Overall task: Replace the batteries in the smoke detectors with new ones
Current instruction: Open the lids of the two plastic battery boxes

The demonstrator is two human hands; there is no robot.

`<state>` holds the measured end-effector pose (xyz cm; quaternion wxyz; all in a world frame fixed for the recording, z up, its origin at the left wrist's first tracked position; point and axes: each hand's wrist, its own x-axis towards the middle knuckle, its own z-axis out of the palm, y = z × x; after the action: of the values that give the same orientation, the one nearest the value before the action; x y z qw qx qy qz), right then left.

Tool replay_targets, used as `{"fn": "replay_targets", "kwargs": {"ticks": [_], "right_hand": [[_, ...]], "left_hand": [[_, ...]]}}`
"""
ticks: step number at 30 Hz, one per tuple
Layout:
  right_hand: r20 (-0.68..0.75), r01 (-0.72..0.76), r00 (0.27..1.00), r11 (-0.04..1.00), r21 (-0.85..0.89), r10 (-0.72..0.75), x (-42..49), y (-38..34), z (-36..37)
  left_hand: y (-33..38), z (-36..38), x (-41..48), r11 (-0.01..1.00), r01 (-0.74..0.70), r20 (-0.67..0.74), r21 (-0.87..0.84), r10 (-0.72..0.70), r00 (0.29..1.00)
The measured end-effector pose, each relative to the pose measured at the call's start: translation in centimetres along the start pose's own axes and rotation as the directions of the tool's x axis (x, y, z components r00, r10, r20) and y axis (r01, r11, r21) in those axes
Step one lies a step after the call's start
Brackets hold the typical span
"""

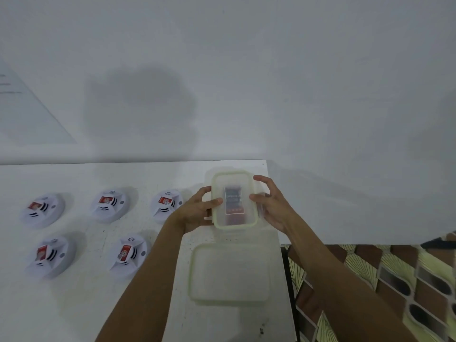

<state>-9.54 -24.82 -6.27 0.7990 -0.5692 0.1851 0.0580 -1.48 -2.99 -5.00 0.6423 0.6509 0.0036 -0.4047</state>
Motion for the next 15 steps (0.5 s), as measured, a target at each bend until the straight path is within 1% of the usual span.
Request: {"fn": "replay_targets", "kwargs": {"ticks": [3, 6, 8, 10, 12, 15], "right_hand": [[-0.025, 0.002, 1.0, 0.991, -0.133, -0.005, -0.7, -0.3, 0.1], [-0.08, 0.007, 0.996, 0.958, -0.285, -0.032, -1.6, -0.1, 0.9], [-0.076, -0.015, 0.997, 0.937, -0.348, -0.012, -2.6, 0.1, 1.6], [-0.065, -0.016, 0.998, 0.944, -0.33, -0.006, -3.4, 0.3, 1.9], [-0.043, 0.006, 0.999, 0.96, -0.282, -0.019, -3.7, 0.0, 1.7], [0.016, 0.01, 1.0, 0.963, -0.268, -0.005, -3.5, -0.9, 0.8]], "left_hand": [[0.1, 0.2, -0.2, 0.998, -0.048, -0.083, 0.044, 0.052, 0.995], [0.1, 0.5, -0.4, 0.995, -0.055, -0.111, 0.083, 0.064, 0.992], [0.2, 0.4, -0.4, 0.99, -0.088, -0.126, 0.11, 0.102, 0.987], [0.5, 0.5, -0.3, 0.976, -0.135, -0.127, 0.171, 0.158, 0.979], [1.0, 0.6, 0.0, 0.938, -0.192, -0.111, 0.287, 0.232, 0.966], [1.7, 0.4, 0.6, 0.821, -0.264, -0.079, 0.506, 0.349, 0.934]]}}
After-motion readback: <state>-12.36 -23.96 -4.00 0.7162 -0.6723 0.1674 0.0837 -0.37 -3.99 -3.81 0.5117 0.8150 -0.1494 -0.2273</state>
